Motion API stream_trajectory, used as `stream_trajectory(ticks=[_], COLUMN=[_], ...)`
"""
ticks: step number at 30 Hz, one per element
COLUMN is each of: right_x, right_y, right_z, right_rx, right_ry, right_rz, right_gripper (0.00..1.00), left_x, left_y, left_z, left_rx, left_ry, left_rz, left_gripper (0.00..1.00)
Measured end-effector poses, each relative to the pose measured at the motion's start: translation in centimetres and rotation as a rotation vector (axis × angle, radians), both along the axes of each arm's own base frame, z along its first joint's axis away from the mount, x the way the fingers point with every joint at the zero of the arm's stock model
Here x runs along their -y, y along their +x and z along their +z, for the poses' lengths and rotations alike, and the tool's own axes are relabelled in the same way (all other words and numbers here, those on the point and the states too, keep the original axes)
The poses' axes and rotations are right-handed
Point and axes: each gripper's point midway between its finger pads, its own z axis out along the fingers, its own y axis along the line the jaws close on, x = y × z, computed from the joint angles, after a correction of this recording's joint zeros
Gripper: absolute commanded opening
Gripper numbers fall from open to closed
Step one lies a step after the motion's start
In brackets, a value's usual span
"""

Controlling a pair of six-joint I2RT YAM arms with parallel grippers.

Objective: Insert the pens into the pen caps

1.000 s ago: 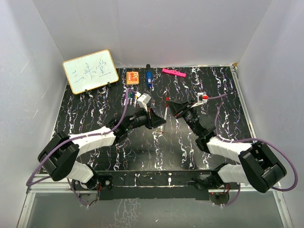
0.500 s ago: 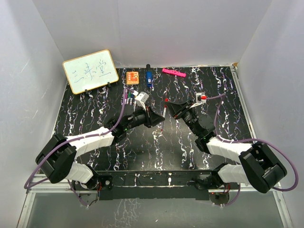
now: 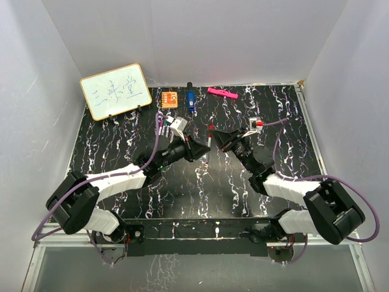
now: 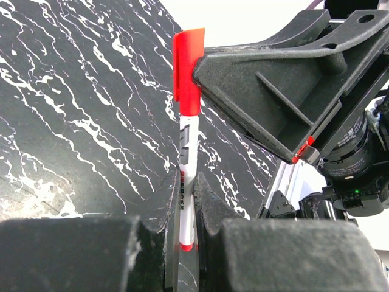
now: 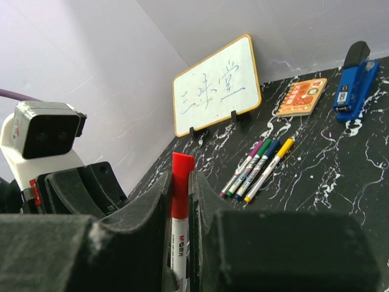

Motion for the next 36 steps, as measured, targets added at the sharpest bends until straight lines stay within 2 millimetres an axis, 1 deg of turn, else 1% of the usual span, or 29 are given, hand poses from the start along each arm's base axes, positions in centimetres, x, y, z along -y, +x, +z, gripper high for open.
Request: stream_trajectory(ticks=[3,9,12,18,27,36], right_x=[-0.1,0.0,-0.1,-0.3,-1.2,-2.6], right_y=[0.0,0.9,1.4,2.2,2.5,2.8], right_z=[0.3,-0.5,-0.2,0.2,0.0,-0.9], right_rx=[0.009,-0.011,-0.010,-0.002,-0.005,-0.025], right_ry=[0.006,-0.012,-0.025,-0.065,-0.133,-0.179], right_rz=[0.006,-0.011,-0.023,-0.047,-0.075,-0.091], right_gripper=[0.00,0.00,0.00,0.00,0.00,0.00], left_x=[0.2,0.8,1.1,0.6,-0.2,-1.1], left_y=[0.5,1.5,2.1,3.1,3.7,4.3], left_z=[0.2,-0.6,-0.3,0.4,0.2,-0.4], left_rx=[0.013,0.006,0.011,0.012,-0.001,-0.012], left_ry=[-0.015,-0.005,-0.008,-0.023,-0.023,0.009], left_rz=[0.014,0.028,0.038,0.058,0.061,0.083], left_gripper=[0.00,0.00,0.00,0.00,0.00,0.00])
